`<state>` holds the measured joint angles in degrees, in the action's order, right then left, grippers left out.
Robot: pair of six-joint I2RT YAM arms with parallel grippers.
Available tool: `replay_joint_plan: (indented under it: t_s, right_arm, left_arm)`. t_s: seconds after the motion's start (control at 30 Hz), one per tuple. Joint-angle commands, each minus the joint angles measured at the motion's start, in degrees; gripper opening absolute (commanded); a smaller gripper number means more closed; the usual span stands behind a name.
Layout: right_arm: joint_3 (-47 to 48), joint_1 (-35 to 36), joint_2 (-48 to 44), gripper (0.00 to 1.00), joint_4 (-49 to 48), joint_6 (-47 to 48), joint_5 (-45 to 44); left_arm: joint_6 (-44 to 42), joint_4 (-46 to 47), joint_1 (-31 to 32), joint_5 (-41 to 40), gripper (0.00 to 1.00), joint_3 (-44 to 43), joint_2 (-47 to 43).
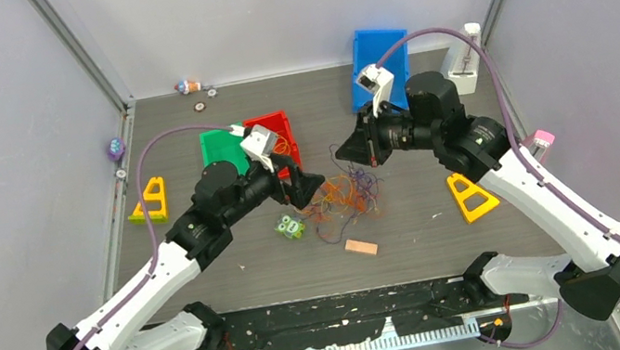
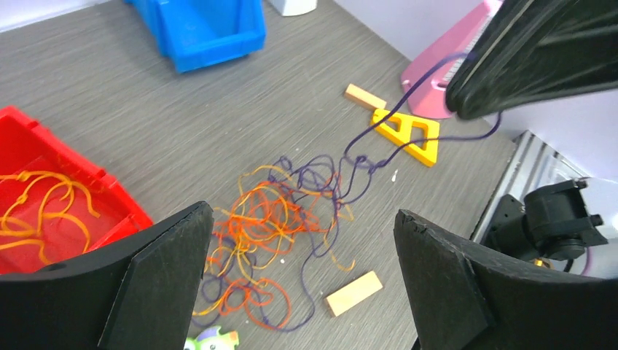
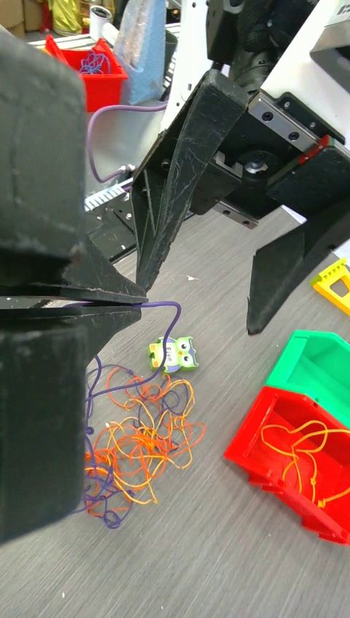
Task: Untangle the cables
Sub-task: Untie the cable.
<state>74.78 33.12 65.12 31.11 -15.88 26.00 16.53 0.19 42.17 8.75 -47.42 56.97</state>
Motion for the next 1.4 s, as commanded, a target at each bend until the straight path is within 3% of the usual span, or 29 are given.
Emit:
replay_joint_plan:
  t_s: [0.0, 0.37, 0.53, 0.63, 0.73, 0.93, 0.97, 1.0, 1.03, 1.1, 1.27, 1.37]
  right_arm:
    - [-0.29, 1.57, 0.2, 0.06, -3.52, 1.1, -1.21]
    - [1.82, 2.35, 1.0, 0.06, -3.53, 1.49, -0.53]
    - [3.08, 2.46, 1.21, 0.06, -4.23, 0.23, -0.24]
    - [3.36, 2.45, 1.34, 0.06, -5.35, -0.77, -1.03]
    - [3.99, 2.47, 1.86, 0.06, -6.08, -1.8, -2.2]
    - [1.57, 2.37, -0.36, 0.08, -10.76, -5.57, -6.8]
    - [0.88, 2.33, -0.92, 0.21, -12.12, -5.88, -6.61]
    - [-0.54, 2.37, -1.61, 0.3, -12.52, -5.95, -6.5]
    - [-2.43, 2.38, -2.08, 0.48, -12.82, -5.72, -6.89]
    - [-6.48, 2.32, -4.23, 0.7, -12.83, -4.4, -9.98]
    - [-21.69, 1.26, -14.52, 0.96, -18.63, -1.8, -17.23]
    - [-32.55, 1.06, -19.28, 0.95, -25.87, -1.0, -19.04]
  left_arm:
    - [-0.12, 9.19, 0.19, 6.14, 0.95, 0.05, 2.43]
    - [0.81, 16.2, 0.98, 14.21, 0.92, -3.13, 11.03]
    - [-0.82, 19.35, 2.31, 12.91, 0.92, -5.37, 15.95]
    - [-0.8, 21.55, 3.05, 13.68, 0.85, -6.67, 18.71]
    - [-0.45, 23.58, 3.6, 14.07, 0.68, -7.59, 20.99]
    - [1.05, 26.92, 3.66, 11.63, 0.07, -5.09, 19.83]
    - [1.49, 27.48, 3.56, 9.42, 0.0, -2.82, 17.91]
    - [1.71, 27.31, 3.28, 8.01, 0.0, -0.85, 15.5]
    - [1.81, 26.1, 2.7, 7.6, 0.0, 0.53, 13.22]
    - [2.27, 20.12, 0.98, 7.97, 0.0, 2.06, 9.05]
    - [2.7, 11.57, -0.42, 10.67, 0.0, 4.01, 1.05]
    - [4.37, 9.77, -0.42, 11.69, 0.0, 4.2, -0.79]
